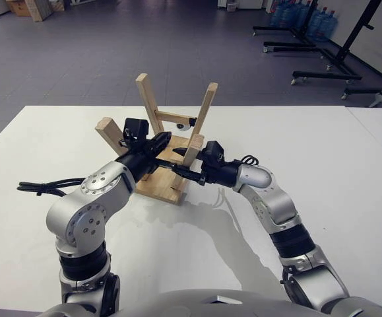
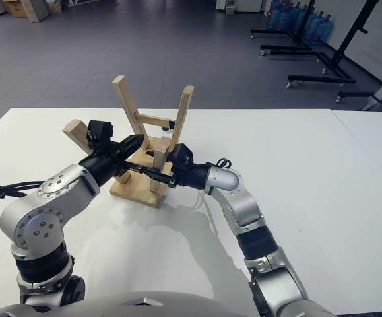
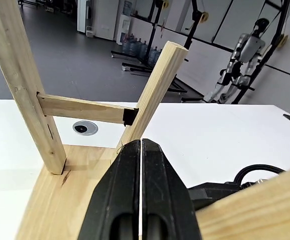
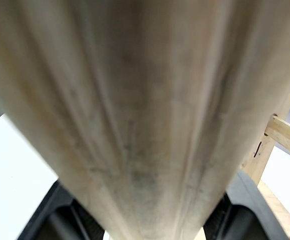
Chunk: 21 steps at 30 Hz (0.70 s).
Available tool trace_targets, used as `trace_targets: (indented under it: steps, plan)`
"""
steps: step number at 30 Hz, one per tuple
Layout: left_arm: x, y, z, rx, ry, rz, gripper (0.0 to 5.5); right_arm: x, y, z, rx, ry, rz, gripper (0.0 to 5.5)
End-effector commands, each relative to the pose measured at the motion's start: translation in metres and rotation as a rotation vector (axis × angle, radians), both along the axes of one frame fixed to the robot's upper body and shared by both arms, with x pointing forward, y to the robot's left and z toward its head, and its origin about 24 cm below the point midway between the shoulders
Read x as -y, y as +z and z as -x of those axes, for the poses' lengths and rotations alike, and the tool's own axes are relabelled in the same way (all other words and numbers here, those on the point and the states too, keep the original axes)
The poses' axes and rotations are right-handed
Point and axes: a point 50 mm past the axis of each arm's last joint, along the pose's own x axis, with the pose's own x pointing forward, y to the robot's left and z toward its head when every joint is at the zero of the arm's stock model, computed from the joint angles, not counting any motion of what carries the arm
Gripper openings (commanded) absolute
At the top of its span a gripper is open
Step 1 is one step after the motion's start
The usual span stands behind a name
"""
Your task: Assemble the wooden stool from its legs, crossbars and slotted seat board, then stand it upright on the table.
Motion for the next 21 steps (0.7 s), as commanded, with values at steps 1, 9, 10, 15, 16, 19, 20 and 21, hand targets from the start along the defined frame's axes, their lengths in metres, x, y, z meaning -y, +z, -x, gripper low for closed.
trace_targets:
  steps: [1,9,10,15,16,19,20,21]
  plan:
    - [-0.002,-0.005,0.003,-0.004,0.012,-0.091,0.04,0.000,-0.007,-0.003,-0.017,-0.041,0.041,2.06]
    - [0.001,0.011,-0.005,0.051,0.087,-0.108,0.04,-0.008,-0.005,-0.002,-0.010,-0.037,0.040,2.06]
    - [0.001,0.013,-0.006,0.054,0.097,-0.104,0.04,-0.009,-0.005,-0.003,-0.009,-0.039,0.041,2.06]
    - [0.000,0.012,-0.005,0.032,0.120,-0.116,0.04,-0.008,-0.004,-0.005,-0.004,-0.054,0.045,2.06]
    - [-0.001,0.008,-0.004,0.013,0.125,-0.122,0.04,-0.008,-0.004,-0.005,-0.004,-0.059,0.046,2.06]
    - [-0.009,-0.011,0.002,-0.047,0.139,-0.149,0.04,-0.007,-0.004,-0.006,-0.002,-0.069,0.049,2.06]
    - [-0.012,-0.017,0.004,-0.065,0.142,-0.152,0.04,-0.006,-0.004,-0.006,-0.001,-0.069,0.050,2.06]
    - [-0.014,-0.023,0.005,-0.086,0.143,-0.154,0.04,-0.006,-0.005,-0.006,-0.002,-0.069,0.051,2.06]
